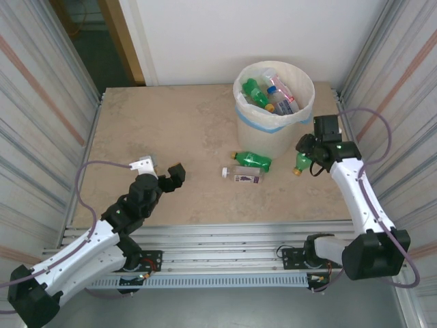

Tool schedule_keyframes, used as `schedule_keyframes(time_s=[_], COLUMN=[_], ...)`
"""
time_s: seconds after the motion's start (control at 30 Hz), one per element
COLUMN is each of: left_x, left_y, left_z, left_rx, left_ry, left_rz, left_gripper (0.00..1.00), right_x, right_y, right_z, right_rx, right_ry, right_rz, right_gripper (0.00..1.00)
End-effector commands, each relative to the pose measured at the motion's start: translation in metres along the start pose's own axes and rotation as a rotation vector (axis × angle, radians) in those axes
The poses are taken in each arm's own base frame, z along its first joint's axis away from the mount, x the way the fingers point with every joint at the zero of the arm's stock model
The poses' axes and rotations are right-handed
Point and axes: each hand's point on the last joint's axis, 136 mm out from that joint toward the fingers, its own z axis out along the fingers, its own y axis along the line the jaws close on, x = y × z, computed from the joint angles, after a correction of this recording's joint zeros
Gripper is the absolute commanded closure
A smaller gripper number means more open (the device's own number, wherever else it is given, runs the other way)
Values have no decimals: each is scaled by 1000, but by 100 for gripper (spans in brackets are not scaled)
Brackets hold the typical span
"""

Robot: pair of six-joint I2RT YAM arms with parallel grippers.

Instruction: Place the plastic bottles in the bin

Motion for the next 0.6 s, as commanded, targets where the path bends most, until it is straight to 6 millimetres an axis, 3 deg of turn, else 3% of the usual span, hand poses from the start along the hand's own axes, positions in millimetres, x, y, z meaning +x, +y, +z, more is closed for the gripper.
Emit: schedule_keyframes(time_s=[0.0,0.3,0.57], left_x=[-3,-3,-3], left_y=[8,7,6], left_z=[-1,0,-1], left_rx=[-34,-32,-25], left_ry=[-19,-21,-18], left_rz=[19,20,19], left_gripper=[1,1,1], right_x=[-21,-93,-148], right_y=[-17,21,83], right_z=[-31,-96,-123], right_rx=[71,-79,-278], right_ry=[-58,-255,-308], right_rz=[-68,-67,-184], right_gripper=[57,55,55])
